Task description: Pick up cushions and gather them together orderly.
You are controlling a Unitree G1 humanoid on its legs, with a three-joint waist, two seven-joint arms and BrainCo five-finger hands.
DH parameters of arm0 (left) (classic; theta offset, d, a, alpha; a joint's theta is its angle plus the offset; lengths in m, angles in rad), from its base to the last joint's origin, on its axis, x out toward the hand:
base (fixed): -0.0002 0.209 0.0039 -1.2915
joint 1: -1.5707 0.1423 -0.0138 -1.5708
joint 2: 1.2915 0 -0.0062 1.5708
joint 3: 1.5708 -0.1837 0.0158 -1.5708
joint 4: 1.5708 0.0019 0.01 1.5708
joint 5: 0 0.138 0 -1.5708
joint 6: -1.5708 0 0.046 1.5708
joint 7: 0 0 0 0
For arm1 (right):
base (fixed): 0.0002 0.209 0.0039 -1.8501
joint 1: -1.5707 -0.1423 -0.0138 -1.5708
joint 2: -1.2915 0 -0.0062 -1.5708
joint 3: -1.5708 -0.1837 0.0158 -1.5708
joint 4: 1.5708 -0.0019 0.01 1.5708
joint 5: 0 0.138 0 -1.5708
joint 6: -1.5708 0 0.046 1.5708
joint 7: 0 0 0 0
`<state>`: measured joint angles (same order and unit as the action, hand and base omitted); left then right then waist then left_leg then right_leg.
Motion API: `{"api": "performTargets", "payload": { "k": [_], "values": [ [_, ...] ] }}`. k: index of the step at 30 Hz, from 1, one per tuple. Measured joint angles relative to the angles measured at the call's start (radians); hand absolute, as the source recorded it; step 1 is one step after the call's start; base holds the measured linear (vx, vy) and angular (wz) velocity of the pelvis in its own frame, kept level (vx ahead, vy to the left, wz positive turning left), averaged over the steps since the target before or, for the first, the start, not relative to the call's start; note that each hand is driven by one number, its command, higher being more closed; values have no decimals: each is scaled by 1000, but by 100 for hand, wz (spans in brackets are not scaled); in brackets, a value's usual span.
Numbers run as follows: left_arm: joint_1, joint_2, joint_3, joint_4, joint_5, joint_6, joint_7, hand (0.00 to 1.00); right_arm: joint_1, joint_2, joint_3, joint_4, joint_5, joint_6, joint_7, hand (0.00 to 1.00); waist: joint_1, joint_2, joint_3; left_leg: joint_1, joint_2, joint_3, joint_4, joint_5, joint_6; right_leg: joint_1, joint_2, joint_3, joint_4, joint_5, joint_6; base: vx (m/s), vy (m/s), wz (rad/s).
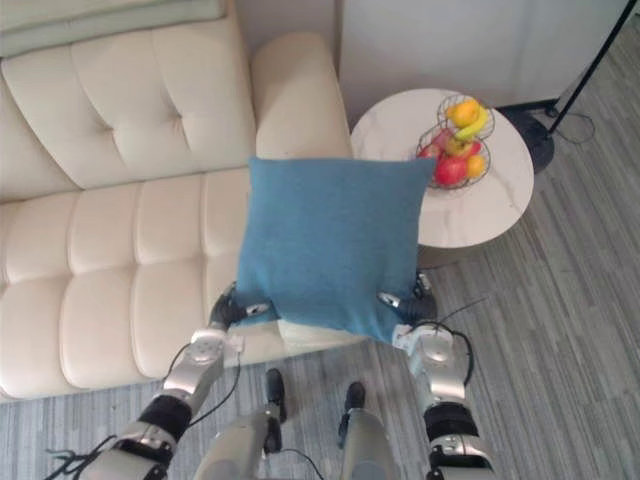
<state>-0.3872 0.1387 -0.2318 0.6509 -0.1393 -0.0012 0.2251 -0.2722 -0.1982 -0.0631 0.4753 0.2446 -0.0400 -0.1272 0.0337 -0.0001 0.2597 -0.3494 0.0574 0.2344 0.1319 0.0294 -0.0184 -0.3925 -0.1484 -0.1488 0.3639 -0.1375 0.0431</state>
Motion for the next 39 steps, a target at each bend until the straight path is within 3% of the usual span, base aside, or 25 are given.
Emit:
{"api": "performTargets", "payload": {
  "k": [1, 13, 21, 26, 28, 33, 36, 39],
  "values": [
    [-19, 2, -8, -8, 0, 4, 14, 100, -5, 1, 17, -19, 3, 1, -11, 100, 4, 1, 0, -23, 9, 3, 10, -4, -7, -23, 6, 2, 2, 1, -4, -127, -29, -9],
    [-135, 66, -96, -256, 46, 10, 83, 100, 7, -22, 35, -161, 130, -1, -44, 100, 18, 1, 0, -34, 33, 41, 10, 17, -9, -22, 17, -7, -19, 20, -14, 31, -8, 0],
    [-127, 73, -167, -504, 243, 9, 100, 100, 186, -13, 37, -348, 151, -1, -43, 100, 20, 1, 0, 75, 33, 64, -19, 7, -15, 78, 22, 4, -47, 20, -13, 51, 5, -7],
    [-1, 61, -182, -594, 378, 9, 95, 100, 304, 19, 36, -432, 149, -1, -36, 100, 15, 4, -7, 169, 20, 79, -77, 8, -13, 143, 20, 16, -55, 13, -3, -3, 20, -7],
    [65, 60, -182, -651, 414, 9, 91, 100, 347, 40, 36, -458, 147, -1, -28, 100, 14, 3, -40, 183, 15, 83, -92, 10, -12, 151, 19, 19, -62, 12, -1, 33, 24, -5],
    [268, 8, -144, -725, 399, -1, 66, 100, 434, 80, 36, -462, 94, -1, 10, 100, 16, 9, -114, 257, 5, 85, -134, 18, -12, 225, 21, 23, -103, 12, 7, 82, 21, -2],
    [375, -22, -117, -732, 321, -14, 45, 100, 482, 97, 36, -472, 66, -1, 27, 100, 19, 10, -128, 289, -4, 63, -146, 17, -12, 252, 22, 35, -82, 0, 22, 52, 5, 16],
    [472, -37, -76, -728, 165, -16, 5, 100, 538, 123, 39, -519, 32, -1, 39, 100, 20, 15, -137, 295, -16, 7, -147, 17, -11, 261, 26, 139, -28, -31, 39, 20, 17, 51]
  ]
}}
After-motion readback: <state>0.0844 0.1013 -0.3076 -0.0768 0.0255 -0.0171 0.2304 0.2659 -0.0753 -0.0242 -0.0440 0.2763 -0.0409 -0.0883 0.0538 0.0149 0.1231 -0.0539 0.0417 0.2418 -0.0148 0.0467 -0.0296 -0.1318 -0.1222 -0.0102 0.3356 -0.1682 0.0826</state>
